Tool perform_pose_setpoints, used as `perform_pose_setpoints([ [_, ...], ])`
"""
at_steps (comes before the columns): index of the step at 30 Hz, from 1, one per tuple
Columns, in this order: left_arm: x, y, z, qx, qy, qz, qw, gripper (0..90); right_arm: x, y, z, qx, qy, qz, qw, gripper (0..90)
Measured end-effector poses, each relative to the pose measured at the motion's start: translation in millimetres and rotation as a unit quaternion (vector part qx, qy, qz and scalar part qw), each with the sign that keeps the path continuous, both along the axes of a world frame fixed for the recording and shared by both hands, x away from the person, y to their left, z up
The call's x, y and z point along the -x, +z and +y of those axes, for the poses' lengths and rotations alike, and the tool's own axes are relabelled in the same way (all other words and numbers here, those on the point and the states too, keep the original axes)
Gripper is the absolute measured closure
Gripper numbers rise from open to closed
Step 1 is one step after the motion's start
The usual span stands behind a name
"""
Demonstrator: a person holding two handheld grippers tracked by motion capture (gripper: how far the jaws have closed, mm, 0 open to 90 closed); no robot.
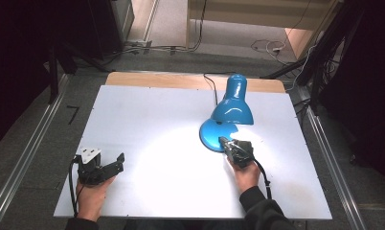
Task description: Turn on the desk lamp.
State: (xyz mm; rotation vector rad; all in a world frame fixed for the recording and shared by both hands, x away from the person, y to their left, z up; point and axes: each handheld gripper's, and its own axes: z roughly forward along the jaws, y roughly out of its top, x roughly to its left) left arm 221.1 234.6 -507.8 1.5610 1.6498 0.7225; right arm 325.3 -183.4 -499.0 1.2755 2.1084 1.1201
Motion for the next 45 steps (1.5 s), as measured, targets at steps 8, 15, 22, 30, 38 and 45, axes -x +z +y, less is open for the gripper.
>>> perform_pose_setpoints([
  [8, 0.0, 0.0, -0.4, 0.000, 0.000, 0.000, 1.0000, 15.6, -2.7, 6.8, -2.6, -0.010, 0.001, 0.004, 0.9999, 54.0],
  [15, 0.1, 0.1, -0.5, 0.001, -0.001, -0.001, 1.0000, 15.6, -4.3, 12.3, -4.9, -0.005, -0.006, -0.002, 1.0000, 24.4],
  [22, 0.0, 0.0, -0.6, 0.000, -0.001, -0.001, 1.0000, 15.6, -5.7, 12.4, -7.5, 0.003, -0.011, -0.004, 0.9999, 17.0],
  [30, 0.1, 0.1, -0.6, -0.001, -0.001, -0.001, 1.0000, 15.6, -6.5, 12.4, -9.7, 0.007, -0.011, 0.004, 0.9999, 15.8],
  [38, 0.2, 0.0, -0.5, -0.001, -0.001, -0.001, 1.0000, 15.6, -6.0, 12.9, -12.6, 0.009, -0.012, 0.009, 0.9998, 15.8],
  [45, 0.0, 0.0, -1.1, -0.002, -0.002, 0.000, 1.0000, 15.6, -5.6, 13.2, -18.4, 0.010, -0.012, 0.014, 0.9998, 15.6],
])
